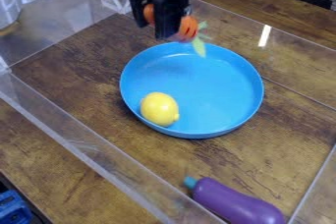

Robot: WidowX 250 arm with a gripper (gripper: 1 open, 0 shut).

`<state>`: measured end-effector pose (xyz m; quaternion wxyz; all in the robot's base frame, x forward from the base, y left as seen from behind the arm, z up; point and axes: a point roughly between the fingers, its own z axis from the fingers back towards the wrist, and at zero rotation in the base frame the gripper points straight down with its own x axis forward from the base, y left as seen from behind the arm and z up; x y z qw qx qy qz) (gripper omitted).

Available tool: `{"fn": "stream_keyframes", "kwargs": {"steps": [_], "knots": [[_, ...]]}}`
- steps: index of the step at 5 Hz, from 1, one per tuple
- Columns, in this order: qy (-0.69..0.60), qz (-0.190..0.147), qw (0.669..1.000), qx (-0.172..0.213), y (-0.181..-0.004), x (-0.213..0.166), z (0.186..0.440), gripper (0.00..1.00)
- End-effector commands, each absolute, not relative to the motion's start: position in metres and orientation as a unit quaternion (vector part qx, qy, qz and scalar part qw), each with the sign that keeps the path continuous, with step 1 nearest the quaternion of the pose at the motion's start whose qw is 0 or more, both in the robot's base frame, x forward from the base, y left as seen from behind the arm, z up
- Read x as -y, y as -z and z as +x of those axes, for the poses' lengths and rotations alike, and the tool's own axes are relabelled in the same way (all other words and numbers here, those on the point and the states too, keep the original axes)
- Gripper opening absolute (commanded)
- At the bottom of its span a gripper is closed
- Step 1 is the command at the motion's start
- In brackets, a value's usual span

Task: Put the carrot on the blue tray

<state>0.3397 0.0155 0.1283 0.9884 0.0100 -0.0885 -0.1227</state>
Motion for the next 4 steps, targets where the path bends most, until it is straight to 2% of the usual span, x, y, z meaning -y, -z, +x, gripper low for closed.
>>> {"fn": "stream_keyframes", "kwargs": {"steps": [1, 3, 4], "knots": [[0.124, 0.015, 0.986, 0.113, -0.133, -0.014, 0.350, 0.00], [0.099, 0.019, 0.989, 0.108, -0.112, -0.025, 0.356, 0.00], [0.116, 0.018, 0.987, 0.106, -0.107, -0.020, 0.354, 1.00]]}}
